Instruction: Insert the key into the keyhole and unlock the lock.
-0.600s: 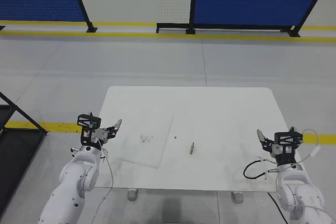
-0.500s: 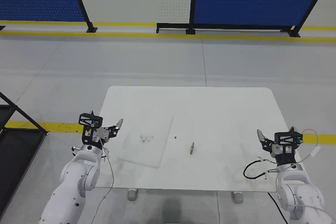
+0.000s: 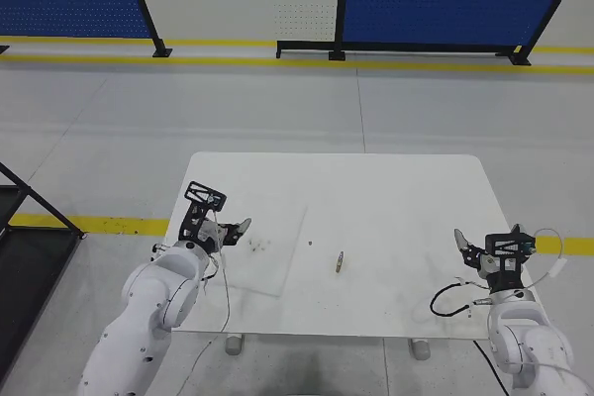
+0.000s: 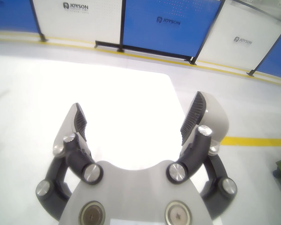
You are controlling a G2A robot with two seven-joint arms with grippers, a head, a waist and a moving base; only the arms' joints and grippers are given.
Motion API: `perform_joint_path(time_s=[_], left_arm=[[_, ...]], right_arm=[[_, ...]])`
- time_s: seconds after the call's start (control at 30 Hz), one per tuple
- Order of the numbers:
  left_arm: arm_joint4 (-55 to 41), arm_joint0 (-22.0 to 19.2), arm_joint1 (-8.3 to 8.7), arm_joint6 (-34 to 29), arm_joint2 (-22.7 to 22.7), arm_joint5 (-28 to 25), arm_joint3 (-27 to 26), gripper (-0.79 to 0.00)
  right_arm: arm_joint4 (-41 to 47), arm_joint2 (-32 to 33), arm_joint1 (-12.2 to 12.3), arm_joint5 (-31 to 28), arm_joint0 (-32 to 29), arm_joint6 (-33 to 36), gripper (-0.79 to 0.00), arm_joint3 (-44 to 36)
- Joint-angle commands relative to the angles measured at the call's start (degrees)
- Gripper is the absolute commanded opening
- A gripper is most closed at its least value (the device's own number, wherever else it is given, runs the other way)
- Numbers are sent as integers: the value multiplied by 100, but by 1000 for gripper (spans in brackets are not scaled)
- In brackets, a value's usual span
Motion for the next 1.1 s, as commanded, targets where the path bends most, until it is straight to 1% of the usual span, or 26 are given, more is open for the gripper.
perform_joint_path(time_s=[0.0,0.1,0.2,0.3,0.43,0.73,0.9,1.07], left_arm=[[-77,-305,-14,-541,96,61,88,0],[-227,-824,-59,-1263,350,292,333,0],[-269,-1283,-112,-1797,621,586,596,0],[-237,-1616,-170,-2277,879,1018,812,0],[-114,-1899,-244,-2816,1207,1517,1061,0],[-93,-2178,-367,-3402,1537,2272,1479,0],[-196,-2212,-406,-3616,1621,2289,1713,0],[-217,-2214,-437,-3679,1660,2361,1942,0]], right_arm=[[0,0,0,0,0,0,0,0],[0,0,0,0,0,0,0,0],[0,0,0,0,0,0,0,0],[0,0,0,0,0,0,0,0],[0,0,0,0,0,0,0,0],[0,0,0,0,0,0,0,0],[0,0,0,0,0,0,0,0],[0,0,0,0,0,0,0,0]])
